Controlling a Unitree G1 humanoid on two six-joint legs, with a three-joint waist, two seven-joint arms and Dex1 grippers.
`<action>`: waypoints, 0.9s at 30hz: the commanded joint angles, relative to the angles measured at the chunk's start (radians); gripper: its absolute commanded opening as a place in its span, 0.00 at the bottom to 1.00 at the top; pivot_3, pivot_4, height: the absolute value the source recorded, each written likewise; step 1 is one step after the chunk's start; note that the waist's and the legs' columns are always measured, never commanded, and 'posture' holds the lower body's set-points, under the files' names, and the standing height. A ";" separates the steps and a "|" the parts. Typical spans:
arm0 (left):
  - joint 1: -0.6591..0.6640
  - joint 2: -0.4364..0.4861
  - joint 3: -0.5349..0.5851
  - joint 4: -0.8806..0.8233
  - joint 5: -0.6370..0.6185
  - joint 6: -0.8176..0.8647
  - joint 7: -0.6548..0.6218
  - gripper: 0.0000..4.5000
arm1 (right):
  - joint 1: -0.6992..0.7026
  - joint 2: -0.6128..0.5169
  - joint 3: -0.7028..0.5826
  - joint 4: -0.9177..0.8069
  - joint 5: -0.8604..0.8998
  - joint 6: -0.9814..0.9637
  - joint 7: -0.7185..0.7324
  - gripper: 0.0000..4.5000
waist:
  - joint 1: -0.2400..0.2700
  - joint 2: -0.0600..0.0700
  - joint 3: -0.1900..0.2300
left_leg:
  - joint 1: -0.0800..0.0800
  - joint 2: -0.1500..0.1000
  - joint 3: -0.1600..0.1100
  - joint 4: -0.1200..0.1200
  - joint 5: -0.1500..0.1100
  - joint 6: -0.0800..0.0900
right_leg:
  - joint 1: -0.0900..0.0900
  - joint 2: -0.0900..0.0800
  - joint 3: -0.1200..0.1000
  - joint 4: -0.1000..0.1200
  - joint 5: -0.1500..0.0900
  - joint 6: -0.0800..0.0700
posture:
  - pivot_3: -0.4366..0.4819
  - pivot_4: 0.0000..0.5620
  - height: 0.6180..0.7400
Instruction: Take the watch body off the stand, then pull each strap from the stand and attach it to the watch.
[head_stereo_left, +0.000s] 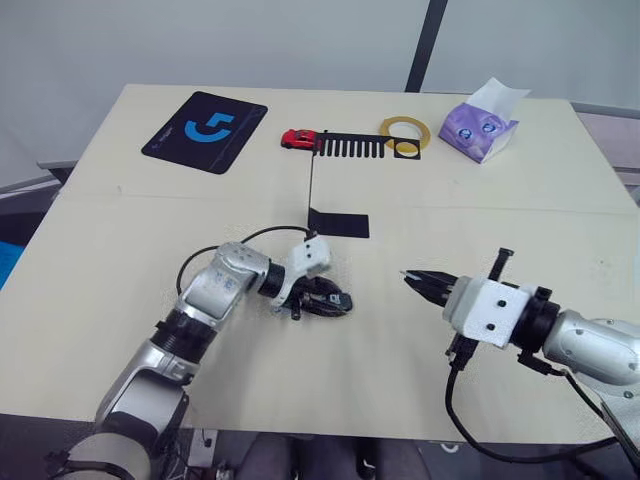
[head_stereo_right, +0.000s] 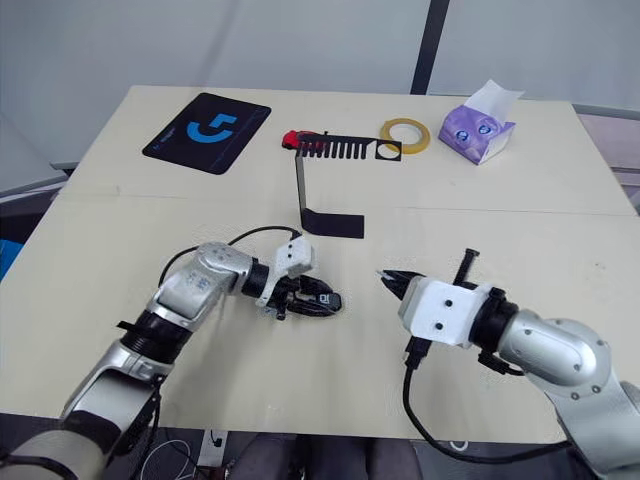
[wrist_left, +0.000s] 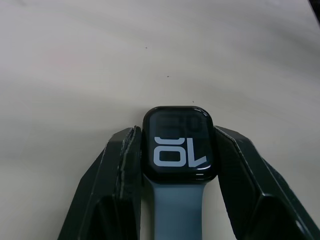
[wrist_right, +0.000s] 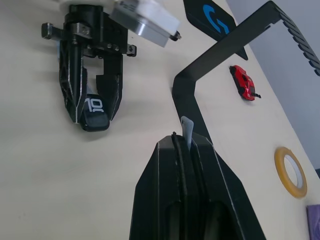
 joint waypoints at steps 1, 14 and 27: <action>-0.059 -0.020 0.066 0.020 -0.076 0.134 0.001 0.38 | -0.056 -0.009 0.076 0.017 -0.065 -0.047 0.043 0.00 | 0.000 0.000 0.000 | 0.000 0.000 0.000 0.000 0.000 0.000 | 0.000 0.000 0.000 0.000 0.000 0.000 | 0.48 0.27 0.98; -0.139 -0.034 0.132 0.056 -0.179 0.330 0.031 0.38 | -0.214 0.093 0.295 0.173 -0.319 -0.075 0.050 0.00 | 0.000 0.000 0.000 | -0.001 0.000 0.000 0.001 0.000 0.000 | -0.001 0.000 0.000 0.001 0.000 0.000 | 0.48 0.27 0.98; -0.166 -0.052 0.146 0.057 -0.227 0.376 0.081 0.38 | -0.221 0.164 0.303 0.199 -0.390 -0.067 0.072 0.00 | -0.001 0.000 0.000 | -0.001 0.000 -0.001 0.001 0.000 0.000 | -0.001 0.000 0.000 0.001 0.000 0.000 | 0.48 0.27 0.98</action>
